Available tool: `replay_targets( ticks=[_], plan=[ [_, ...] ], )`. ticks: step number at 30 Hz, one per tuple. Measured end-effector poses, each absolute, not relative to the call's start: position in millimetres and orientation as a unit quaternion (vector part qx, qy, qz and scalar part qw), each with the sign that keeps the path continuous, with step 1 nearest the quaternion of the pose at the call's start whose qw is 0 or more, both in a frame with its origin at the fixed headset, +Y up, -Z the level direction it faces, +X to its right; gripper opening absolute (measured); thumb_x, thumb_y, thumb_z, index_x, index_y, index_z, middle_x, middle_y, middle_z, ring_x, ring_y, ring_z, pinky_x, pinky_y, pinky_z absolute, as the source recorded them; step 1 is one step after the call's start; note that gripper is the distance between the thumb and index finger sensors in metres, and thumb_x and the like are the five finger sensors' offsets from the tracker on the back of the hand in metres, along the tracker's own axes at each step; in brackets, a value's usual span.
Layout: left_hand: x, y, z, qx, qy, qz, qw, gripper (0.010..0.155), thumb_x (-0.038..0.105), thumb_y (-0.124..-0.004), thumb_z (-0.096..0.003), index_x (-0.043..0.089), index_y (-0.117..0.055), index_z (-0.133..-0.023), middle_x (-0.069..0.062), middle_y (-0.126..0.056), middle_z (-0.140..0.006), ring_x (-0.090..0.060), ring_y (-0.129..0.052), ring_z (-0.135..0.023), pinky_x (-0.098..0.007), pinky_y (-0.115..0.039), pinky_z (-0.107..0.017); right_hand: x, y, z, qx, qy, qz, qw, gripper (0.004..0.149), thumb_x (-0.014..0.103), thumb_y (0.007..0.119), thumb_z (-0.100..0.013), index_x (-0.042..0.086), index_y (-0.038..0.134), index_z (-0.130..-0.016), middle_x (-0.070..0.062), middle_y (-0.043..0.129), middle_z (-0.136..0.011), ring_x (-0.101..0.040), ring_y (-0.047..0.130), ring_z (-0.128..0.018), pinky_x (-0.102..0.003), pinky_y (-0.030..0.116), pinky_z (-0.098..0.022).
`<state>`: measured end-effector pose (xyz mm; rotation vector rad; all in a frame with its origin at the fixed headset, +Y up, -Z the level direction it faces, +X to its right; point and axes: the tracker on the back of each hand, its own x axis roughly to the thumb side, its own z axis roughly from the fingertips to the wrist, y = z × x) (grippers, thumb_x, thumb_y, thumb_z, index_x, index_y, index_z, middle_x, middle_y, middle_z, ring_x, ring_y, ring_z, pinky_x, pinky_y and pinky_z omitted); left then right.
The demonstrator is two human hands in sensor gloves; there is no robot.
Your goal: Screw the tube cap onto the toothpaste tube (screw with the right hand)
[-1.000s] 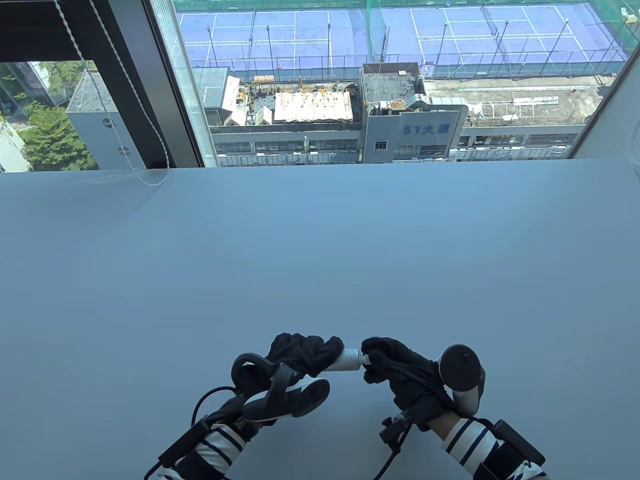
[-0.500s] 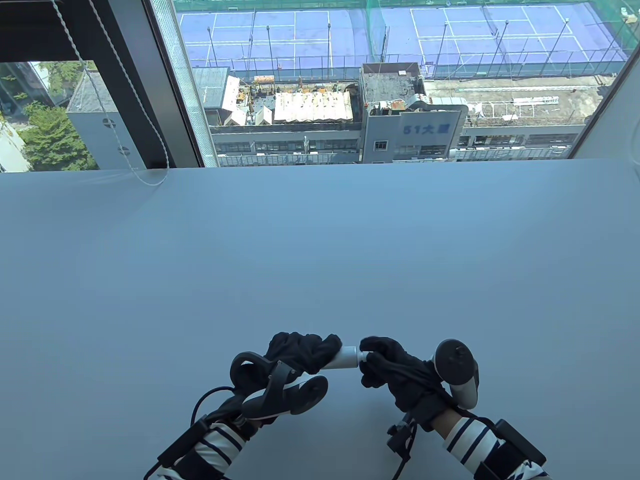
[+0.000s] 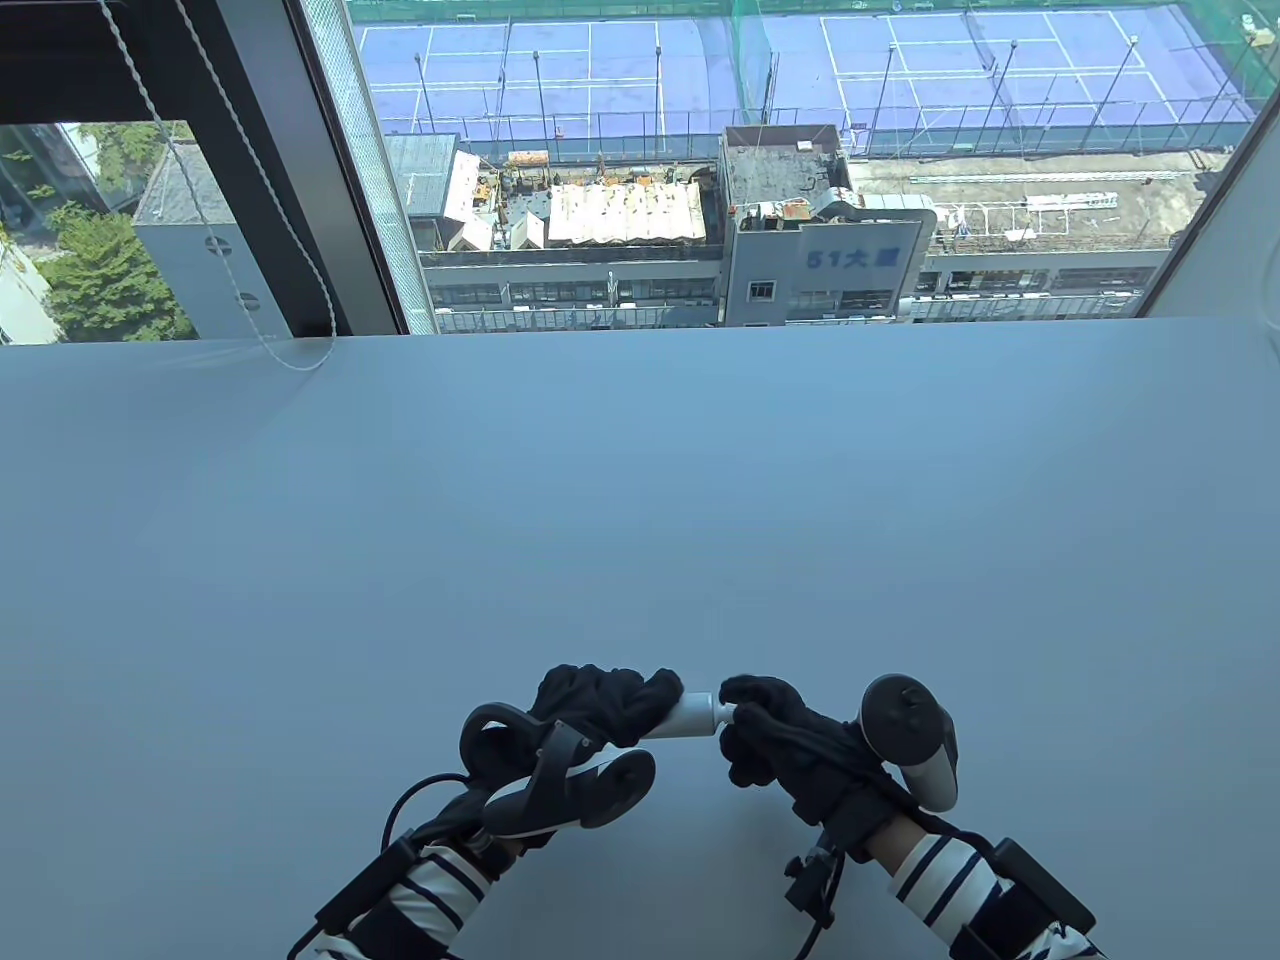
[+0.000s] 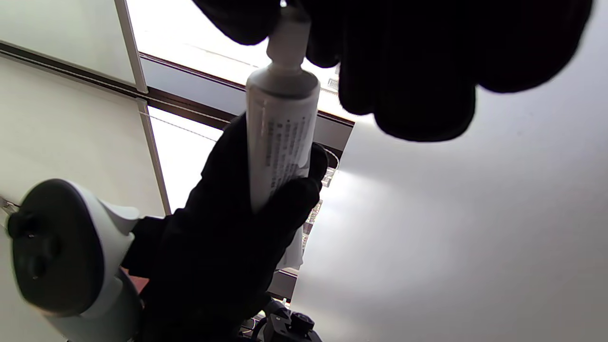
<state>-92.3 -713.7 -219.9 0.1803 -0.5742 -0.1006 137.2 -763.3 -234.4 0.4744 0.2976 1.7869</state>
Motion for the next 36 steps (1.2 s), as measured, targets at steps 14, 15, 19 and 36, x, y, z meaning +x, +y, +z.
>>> replay_targets(
  ticks=[14,15,19,36],
  plan=[
    [-92.8,-714.2,-220.5,0.084,-0.282,-0.049,0.954,0.066,0.054,-0.078,-0.0468,0.042,-0.045,-0.103,-0.004,-0.07,-0.1,-0.028,-0.073,-0.088,-0.046,-0.063,-0.07,142.9,-763.4,-236.4,0.201,0.133,0.783,0.574,0.066,0.043,0.049,-0.067,-0.015,0.054,-0.099,-0.029,0.087,-0.064,-0.041,0.091,-0.044,-0.065,0.07,-0.038],
    [-92.8,-714.2,-220.6,0.084,-0.282,-0.048,0.954,0.066,0.054,-0.078,-0.0469,0.042,-0.045,-0.103,-0.004,-0.07,-0.1,-0.028,-0.073,-0.088,-0.046,-0.063,-0.07,141.8,-762.7,-236.3,0.209,0.132,0.781,0.573,0.061,0.038,0.052,-0.067,-0.014,0.052,-0.1,-0.029,0.086,-0.065,-0.041,0.09,-0.046,-0.065,0.07,-0.039],
    [-90.8,-713.9,-218.7,0.088,-0.289,-0.053,0.952,0.066,0.054,-0.078,-0.0469,0.042,-0.045,-0.103,-0.004,-0.07,-0.1,-0.028,-0.073,-0.088,-0.046,-0.063,-0.07,137.3,-761.0,-234.0,0.209,0.112,0.785,0.573,0.048,0.025,0.054,-0.066,-0.013,0.058,-0.094,-0.025,0.088,-0.06,-0.038,0.091,-0.041,-0.064,0.071,-0.037],
    [-91.8,-713.4,-219.4,0.063,-0.301,-0.026,0.951,0.066,0.054,-0.078,-0.0466,0.041,-0.045,-0.103,-0.004,-0.07,-0.099,-0.028,-0.073,-0.087,-0.046,-0.064,-0.07,132.3,-757.4,-232.7,0.274,0.086,0.794,0.536,0.049,0.022,0.058,-0.063,-0.014,0.057,-0.095,-0.021,0.087,-0.058,-0.039,0.09,-0.043,-0.064,0.072,-0.038]
  ],
)
